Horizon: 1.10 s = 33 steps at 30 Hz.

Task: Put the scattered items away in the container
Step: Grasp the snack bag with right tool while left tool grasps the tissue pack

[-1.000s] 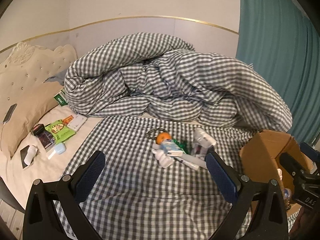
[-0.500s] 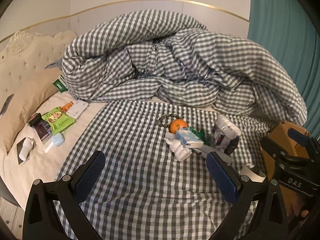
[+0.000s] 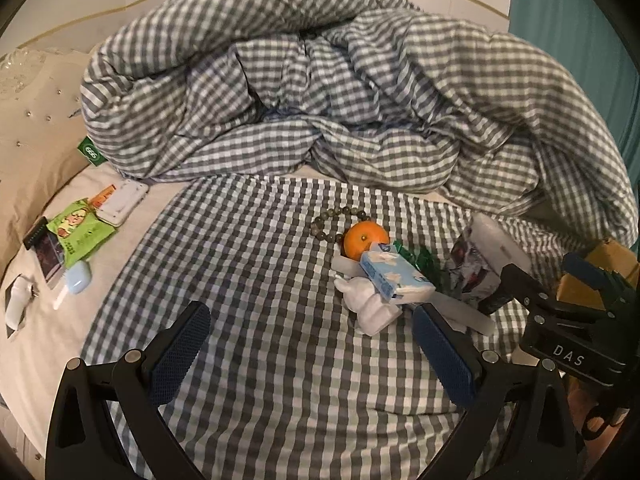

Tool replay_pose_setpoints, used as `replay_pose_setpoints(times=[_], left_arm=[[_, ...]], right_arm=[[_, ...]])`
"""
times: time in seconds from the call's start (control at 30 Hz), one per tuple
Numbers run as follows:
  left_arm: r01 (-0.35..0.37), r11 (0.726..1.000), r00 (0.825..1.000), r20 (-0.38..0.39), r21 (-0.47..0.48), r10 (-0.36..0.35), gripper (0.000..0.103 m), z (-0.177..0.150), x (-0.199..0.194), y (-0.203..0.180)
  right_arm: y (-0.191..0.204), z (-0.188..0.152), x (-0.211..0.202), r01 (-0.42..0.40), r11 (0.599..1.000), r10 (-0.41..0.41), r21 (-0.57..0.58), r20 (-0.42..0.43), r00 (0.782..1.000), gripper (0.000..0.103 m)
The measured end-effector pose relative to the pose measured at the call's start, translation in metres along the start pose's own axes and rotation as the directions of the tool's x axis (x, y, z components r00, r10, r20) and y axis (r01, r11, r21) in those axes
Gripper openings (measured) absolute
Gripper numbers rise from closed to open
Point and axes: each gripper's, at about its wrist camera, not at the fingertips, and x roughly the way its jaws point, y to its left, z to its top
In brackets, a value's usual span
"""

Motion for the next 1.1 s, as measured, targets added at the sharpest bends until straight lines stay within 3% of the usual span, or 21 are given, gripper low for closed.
replay_pose_setpoints(times=[0.3, 0.33, 0.4, 0.43, 0.57, 0.73, 1.1], left_arm=[[0.008, 1.000, 1.000, -0.030, 0.024, -0.007, 0.103, 0.006, 0.033, -0.011], [0.009, 1.000, 0.999, -0.031, 0.027, -0.009, 0.103, 0.006, 0.036, -0.013], [0.011, 0.999, 0.999, -0.037, 0.032, -0.010, 0.103, 0.008, 0.042, -0.017], [0.013, 0.999, 0.999, -0.040, 0.035, -0.012, 0.103, 0.008, 0.046, -0.019], [0.023, 0.999, 0.998, -0.052, 0.045, -0.021, 0.103, 0.009, 0.056, -0.029], [0.035, 0.997, 0.998, -0.063, 0.074, -0.030, 0.103, 0.008, 0.067, -0.044], [0.060, 0.993, 0.996, -0.076, 0.099, -0.053, 0.103, 0.012, 0.096, -0.078]], right_arm=[[-0.003, 0.000, 0.040, -0.036, 0.999, 0.037, 0.035, -0.039, 0.999, 0.102], [-0.004, -0.001, 0.042, -0.050, 0.998, 0.052, 0.042, -0.044, 0.998, 0.098], [-0.006, -0.003, 0.048, -0.080, 0.995, 0.083, 0.053, -0.067, 0.994, 0.067], [-0.008, -0.005, 0.051, -0.102, 0.992, 0.108, 0.069, -0.080, 0.991, 0.041], [-0.013, -0.009, 0.054, -0.115, 0.990, 0.123, 0.087, -0.093, 0.988, 0.027], [-0.022, -0.006, 0.039, -0.115, 0.987, 0.120, 0.108, -0.043, 0.992, 0.020], [-0.034, 0.006, -0.004, -0.116, 0.986, 0.108, 0.124, 0.069, 0.992, 0.019]])
